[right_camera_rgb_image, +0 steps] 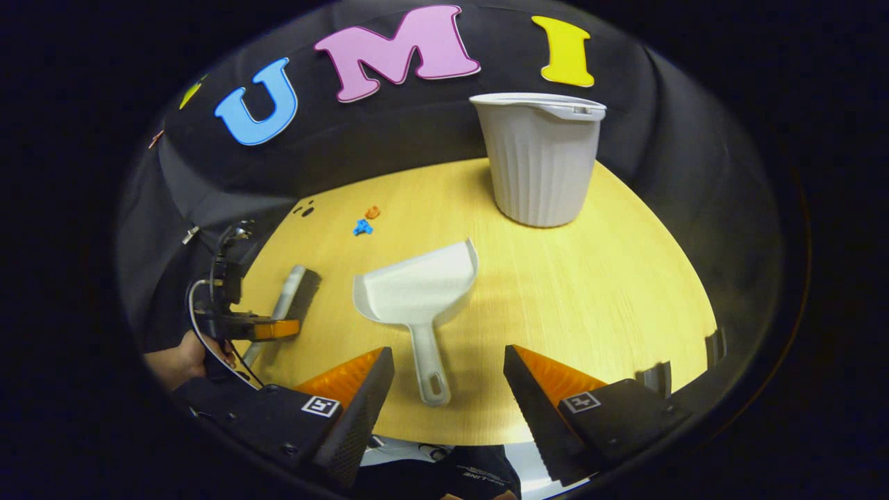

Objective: Pick up the small broom and dustpan from the desktop, sweep the trash into the dustpan with the broom, and then empty the trash into the garbage bin.

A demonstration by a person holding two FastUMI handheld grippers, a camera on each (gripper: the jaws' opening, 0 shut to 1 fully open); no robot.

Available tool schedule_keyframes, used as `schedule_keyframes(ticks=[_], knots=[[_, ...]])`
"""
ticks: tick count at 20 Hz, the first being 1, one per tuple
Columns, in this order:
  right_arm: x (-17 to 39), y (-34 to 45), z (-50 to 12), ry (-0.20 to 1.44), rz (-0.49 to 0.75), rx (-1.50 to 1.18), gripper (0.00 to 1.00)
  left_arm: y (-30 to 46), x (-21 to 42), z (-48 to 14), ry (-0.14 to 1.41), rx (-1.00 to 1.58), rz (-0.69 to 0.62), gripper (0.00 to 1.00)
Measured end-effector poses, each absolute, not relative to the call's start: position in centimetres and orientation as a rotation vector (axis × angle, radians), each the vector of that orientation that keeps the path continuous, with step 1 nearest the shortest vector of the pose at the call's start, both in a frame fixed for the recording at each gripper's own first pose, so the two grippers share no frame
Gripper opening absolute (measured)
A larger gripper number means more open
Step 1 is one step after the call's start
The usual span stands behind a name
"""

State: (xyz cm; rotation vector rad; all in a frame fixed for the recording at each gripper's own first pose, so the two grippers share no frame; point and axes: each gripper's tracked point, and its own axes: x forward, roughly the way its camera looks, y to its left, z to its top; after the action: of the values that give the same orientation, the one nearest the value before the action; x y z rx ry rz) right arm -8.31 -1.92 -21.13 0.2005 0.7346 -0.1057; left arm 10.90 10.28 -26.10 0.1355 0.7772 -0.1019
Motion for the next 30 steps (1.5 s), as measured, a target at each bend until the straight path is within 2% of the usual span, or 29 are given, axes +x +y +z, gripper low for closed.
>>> schedule_keyframes(ticks=[5,13,18,22,24,25,30], knots=[[-8.7,-0.1,-21.8,0.803,-0.103,0.198,1.0,10.9,8.9,-24.2,0.687,0.078,-0.108,0.26],[-5.1,2.4,-25.5,0.963,-0.088,0.233,1.0,12.3,4.3,-20.8,0.608,-0.023,-0.09,0.27],[-2.7,2.9,-30.0,1.102,-0.094,0.244,0.98,13.2,3.6,-19.2,0.609,-0.051,-0.017,0.27],[-1.1,3.1,-32.1,1.142,-0.081,0.193,0.98,12.3,4.1,-19.1,0.628,-0.05,0.007,0.27],[-0.5,3.3,-33.0,1.144,-0.077,0.174,0.95,12.0,4.5,-19.3,0.641,-0.009,0.019,0.27],[-0.4,3.3,-33.5,1.157,-0.079,0.159,0.87,11.6,4.8,-19.4,0.649,0.008,0.017,0.27],[1.2,3.3,-33.6,1.124,-0.053,0.058,0.68,9.3,5.7,-20.2,0.691,-0.006,-0.015,0.25]])
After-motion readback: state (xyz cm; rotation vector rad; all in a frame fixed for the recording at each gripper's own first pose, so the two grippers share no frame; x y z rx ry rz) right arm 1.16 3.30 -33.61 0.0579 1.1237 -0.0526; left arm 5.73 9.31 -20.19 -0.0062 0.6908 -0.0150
